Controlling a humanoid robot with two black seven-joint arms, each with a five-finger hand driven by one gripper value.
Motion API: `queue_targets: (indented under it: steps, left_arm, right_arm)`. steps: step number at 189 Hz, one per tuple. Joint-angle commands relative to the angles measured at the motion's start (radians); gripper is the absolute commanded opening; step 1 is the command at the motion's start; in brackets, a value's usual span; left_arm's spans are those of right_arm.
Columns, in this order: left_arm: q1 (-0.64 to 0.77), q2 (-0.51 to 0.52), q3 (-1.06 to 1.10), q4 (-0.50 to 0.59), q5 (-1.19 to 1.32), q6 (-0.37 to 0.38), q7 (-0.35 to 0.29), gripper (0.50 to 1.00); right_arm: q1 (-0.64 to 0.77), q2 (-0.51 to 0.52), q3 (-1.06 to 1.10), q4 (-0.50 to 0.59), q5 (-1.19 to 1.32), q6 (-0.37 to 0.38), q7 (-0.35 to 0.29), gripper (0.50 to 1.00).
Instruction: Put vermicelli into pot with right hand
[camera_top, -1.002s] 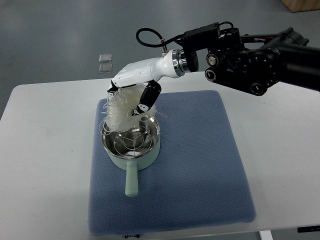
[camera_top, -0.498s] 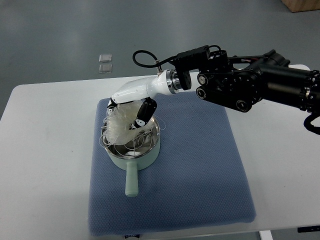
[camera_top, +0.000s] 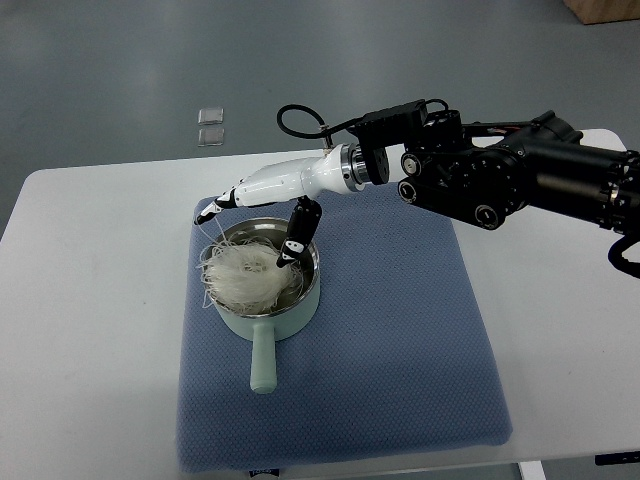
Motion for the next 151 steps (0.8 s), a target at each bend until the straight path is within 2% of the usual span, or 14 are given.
queue_targets:
  steps: [1, 48, 71, 95, 125, 151]
  left_arm:
    - [0.0, 0.0, 0.0, 0.0, 0.0, 0.0, 0.0, 1.0]
    - [0.0, 0.0, 0.0, 0.0, 0.0, 0.0, 0.0, 1.0]
    - [0.0, 0.0, 0.0, 0.0, 0.0, 0.0, 0.0, 1.0]
    - [0.0, 0.0, 0.0, 0.0, 0.0, 0.0, 0.0, 1.0]
    - [0.0, 0.0, 0.002, 0.0, 0.0, 0.0, 0.0, 1.0]
    - [0.0, 0.0, 0.0, 0.0, 0.0, 0.0, 0.0, 1.0]
  right_arm:
    - [0.003, -0.016, 0.009, 0.0, 0.028, 0.004, 0.0, 0.911]
    - [-0.016, -0.105, 0.019, -0.002, 0.287, 0.038, 0.0, 0.911]
    - [-0.106, -0.158, 0.088, -0.016, 0.44, 0.039, 0.0, 0.917]
    - [-0.211, -0.188, 0.216, -0.032, 0.486, 0.047, 0.0, 0.921]
    - [-0.33, -0.217, 0.351, -0.034, 0.488, 0.137, 0.0, 0.921]
    - [-0.436, -0.217, 0.454, -0.037, 0.531, 0.153, -0.007, 0.921]
